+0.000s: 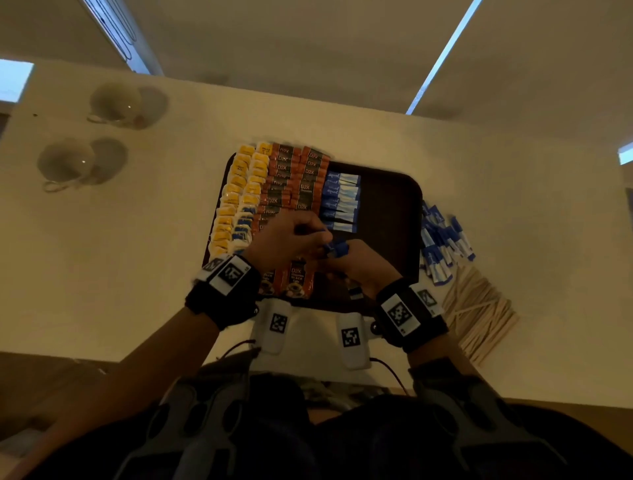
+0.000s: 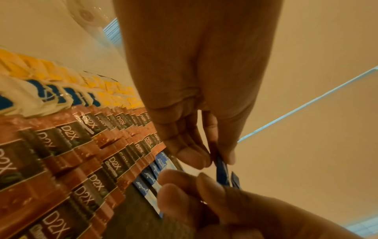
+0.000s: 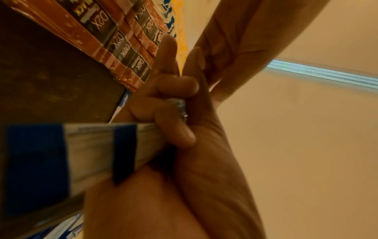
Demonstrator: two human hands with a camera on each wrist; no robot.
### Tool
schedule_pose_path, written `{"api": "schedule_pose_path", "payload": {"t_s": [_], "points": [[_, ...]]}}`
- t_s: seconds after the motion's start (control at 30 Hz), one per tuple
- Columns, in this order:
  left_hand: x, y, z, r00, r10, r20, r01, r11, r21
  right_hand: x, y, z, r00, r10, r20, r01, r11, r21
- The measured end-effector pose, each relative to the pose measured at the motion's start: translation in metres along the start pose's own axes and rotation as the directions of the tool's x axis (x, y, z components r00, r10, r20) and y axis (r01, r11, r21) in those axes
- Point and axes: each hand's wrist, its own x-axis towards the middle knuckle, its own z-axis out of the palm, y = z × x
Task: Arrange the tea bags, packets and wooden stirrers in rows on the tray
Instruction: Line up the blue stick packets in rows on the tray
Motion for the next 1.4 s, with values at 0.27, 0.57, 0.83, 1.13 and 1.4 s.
{"api": "schedule_pose_path", "payload": {"t_s": [0.27, 0.57, 0.83, 1.13, 1.4], "points": [[-0.016, -0.002, -0.015, 0.999, -0.034, 0.006, 0.035, 0.994, -0.103, -0.014, 0.004, 0.01, 0.998, 0.029, -0.064, -0.022, 0.993, 0.116], [-0.019, 0.008, -0.025, 0.995, 0.019, 0.095, -0.028, 0.995, 0.095, -0.014, -0.008, 0.021, 0.992, -0.049, -0.119, 0.111, 0.797, 0.594], [-0.016, -0.005, -0.013, 0.994, -0.091, 0.058, 0.09, 0.996, 0.021, -0.003, -0.016, 0.054, 0.988, -0.104, -0.116, 0.131, 0.956, 0.262], [-0.018, -0.026, -0.023, 0.987, -0.157, 0.042, 0.161, 0.977, -0.139, -0.012, -0.012, 0.047, 0.992, -0.115, -0.056, 0.123, 0.975, 0.183], [-0.022, -0.033, -0.027, 0.982, -0.169, 0.082, 0.182, 0.965, -0.188, -0.021, 0.011, 0.033, 0.961, -0.137, -0.238, 0.178, 0.971, 0.16]]}}
